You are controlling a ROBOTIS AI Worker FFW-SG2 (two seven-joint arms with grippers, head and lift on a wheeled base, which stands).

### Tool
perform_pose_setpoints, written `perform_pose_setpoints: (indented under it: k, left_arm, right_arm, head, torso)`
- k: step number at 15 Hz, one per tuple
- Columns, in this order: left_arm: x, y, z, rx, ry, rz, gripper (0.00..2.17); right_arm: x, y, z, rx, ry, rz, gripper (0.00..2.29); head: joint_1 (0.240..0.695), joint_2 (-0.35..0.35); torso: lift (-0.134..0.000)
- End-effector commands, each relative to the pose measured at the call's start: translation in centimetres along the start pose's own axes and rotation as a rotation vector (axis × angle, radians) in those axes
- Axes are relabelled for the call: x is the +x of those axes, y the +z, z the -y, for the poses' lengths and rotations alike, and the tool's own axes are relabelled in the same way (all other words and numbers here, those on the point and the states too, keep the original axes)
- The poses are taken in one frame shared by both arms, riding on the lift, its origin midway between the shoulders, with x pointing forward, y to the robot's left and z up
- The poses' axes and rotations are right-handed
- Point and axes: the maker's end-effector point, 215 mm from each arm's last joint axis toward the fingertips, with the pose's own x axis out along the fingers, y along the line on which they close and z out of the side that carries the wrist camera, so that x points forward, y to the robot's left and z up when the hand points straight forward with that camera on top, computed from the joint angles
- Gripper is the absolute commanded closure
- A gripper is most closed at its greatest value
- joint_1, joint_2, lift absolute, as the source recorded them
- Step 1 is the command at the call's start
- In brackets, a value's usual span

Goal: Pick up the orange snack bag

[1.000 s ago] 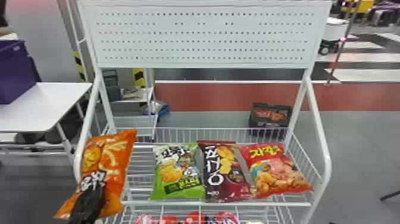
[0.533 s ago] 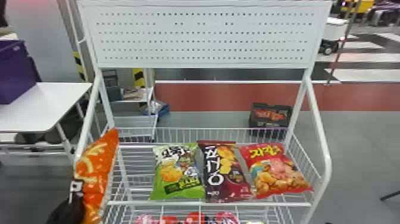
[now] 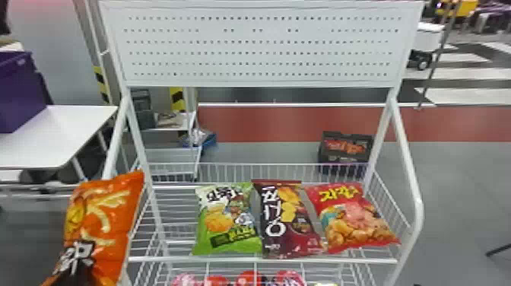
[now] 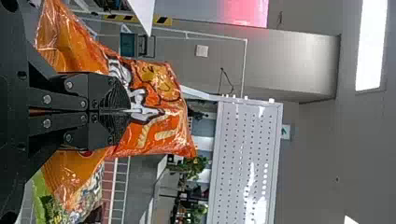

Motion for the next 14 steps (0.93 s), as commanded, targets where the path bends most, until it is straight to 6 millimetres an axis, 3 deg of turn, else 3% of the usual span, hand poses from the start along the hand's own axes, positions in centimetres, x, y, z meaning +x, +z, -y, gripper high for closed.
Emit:
perform_pose_setpoints:
  k: [1,14]
  left_arm:
    - [-0.30,0.16,-0.19,0.004,0.004,0.011,1.33]
    - [-0.22,0.20,-0.76,0.014,0.010,0.017,1.33]
  right_arm:
    - [0.06,0.00,-0.08,0.000,0.003,0.001,0.15]
    - [0.02,0.35,-0.14,-0.001,0.006,0.006,0.15]
  head:
    - [0.499,0.000]
    - [0.499,0.000]
  torso:
    - [0.000]
    - [0.000]
